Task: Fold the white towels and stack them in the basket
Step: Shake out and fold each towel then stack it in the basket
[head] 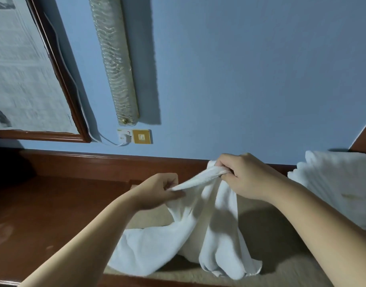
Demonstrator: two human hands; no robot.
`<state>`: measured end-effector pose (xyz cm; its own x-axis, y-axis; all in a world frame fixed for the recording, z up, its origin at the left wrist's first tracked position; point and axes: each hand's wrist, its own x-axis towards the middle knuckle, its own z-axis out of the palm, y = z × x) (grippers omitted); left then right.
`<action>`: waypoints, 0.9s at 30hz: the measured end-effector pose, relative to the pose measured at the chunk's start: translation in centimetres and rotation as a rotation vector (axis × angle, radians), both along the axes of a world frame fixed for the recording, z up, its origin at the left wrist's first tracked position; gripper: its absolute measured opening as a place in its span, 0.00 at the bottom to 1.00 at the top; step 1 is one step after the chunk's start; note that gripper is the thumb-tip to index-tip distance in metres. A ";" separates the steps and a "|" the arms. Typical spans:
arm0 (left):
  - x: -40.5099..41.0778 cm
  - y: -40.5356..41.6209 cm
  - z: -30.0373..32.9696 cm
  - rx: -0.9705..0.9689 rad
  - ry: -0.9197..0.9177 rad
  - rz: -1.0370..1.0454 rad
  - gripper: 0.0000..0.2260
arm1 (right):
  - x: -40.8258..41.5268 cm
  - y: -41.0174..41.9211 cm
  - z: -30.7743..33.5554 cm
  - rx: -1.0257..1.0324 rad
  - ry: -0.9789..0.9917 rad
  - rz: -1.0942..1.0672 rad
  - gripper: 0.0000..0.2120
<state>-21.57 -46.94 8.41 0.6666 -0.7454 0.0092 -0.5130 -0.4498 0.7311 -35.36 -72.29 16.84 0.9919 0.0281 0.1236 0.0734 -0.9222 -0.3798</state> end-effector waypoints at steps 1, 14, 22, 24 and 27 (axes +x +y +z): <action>-0.1 0.3 -0.9 0.040 -0.006 0.010 0.15 | 0.0 -0.3 -0.1 0.006 -0.003 -0.002 0.08; 1.9 2.3 -8.1 0.126 -0.116 0.230 0.21 | -1.0 -4.3 0.7 0.127 -0.184 -0.168 0.07; 5.3 6.1 -3.2 -0.055 -0.146 0.436 0.12 | -2.0 -9.4 3.3 0.154 -0.205 -0.382 0.09; 5.8 5.7 -0.5 0.012 -0.323 0.477 0.11 | -1.5 -9.3 3.2 0.100 -0.154 -0.422 0.08; 5.0 3.8 3.6 0.033 -0.512 0.496 0.09 | -0.2 -8.5 2.1 0.101 -0.115 -0.392 0.10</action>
<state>-16.54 -43.17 12.03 0.8455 -0.3603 0.3940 -0.5169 -0.7371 0.4353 -35.56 -80.74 18.97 0.9046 -0.3669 0.2171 -0.2286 -0.8473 -0.4794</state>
